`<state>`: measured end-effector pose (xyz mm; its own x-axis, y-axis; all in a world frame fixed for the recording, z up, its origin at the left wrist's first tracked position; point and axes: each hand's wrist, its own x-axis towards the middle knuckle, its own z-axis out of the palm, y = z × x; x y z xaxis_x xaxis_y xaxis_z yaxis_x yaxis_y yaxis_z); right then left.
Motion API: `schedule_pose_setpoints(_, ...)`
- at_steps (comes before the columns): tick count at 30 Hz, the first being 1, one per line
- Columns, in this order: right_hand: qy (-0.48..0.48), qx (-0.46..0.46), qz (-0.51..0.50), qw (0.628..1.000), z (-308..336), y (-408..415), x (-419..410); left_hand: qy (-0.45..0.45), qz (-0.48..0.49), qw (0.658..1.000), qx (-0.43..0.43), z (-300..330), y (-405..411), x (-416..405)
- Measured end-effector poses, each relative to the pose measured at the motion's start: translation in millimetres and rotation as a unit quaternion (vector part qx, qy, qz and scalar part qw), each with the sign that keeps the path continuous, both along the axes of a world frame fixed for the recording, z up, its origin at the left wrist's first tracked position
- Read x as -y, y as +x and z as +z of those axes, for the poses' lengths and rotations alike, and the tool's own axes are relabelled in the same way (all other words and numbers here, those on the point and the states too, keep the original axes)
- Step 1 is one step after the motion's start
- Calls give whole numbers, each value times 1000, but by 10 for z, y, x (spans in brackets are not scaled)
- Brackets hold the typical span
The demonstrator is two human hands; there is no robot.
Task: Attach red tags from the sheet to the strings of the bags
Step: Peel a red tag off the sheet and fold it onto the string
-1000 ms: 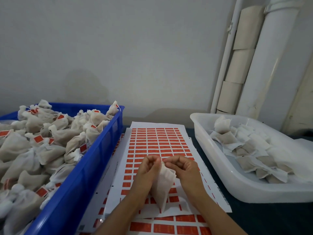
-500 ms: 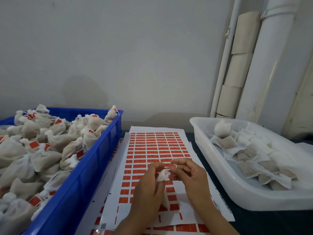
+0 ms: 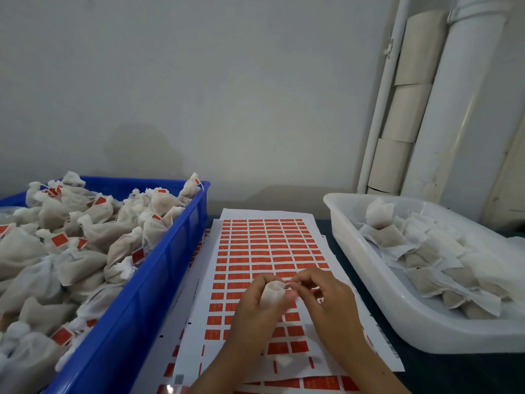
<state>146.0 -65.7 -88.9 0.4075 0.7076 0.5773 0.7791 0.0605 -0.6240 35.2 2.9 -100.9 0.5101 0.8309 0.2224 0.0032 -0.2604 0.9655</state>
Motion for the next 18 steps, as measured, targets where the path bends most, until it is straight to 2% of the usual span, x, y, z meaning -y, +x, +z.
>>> schedule_pose_setpoints(3,-17,3,-16,1000,-8,-31,-5,46,13,998,-51,-54,15,-11)
schedule_pose_setpoints(10,-31,45,-30,998,-31,-46,-2,112,58,992,-4,-50,4,-90)
schedule_pose_setpoints(18,-9,88,-47,995,-9,-75,13,85,75,994,12,-49,8,-106)
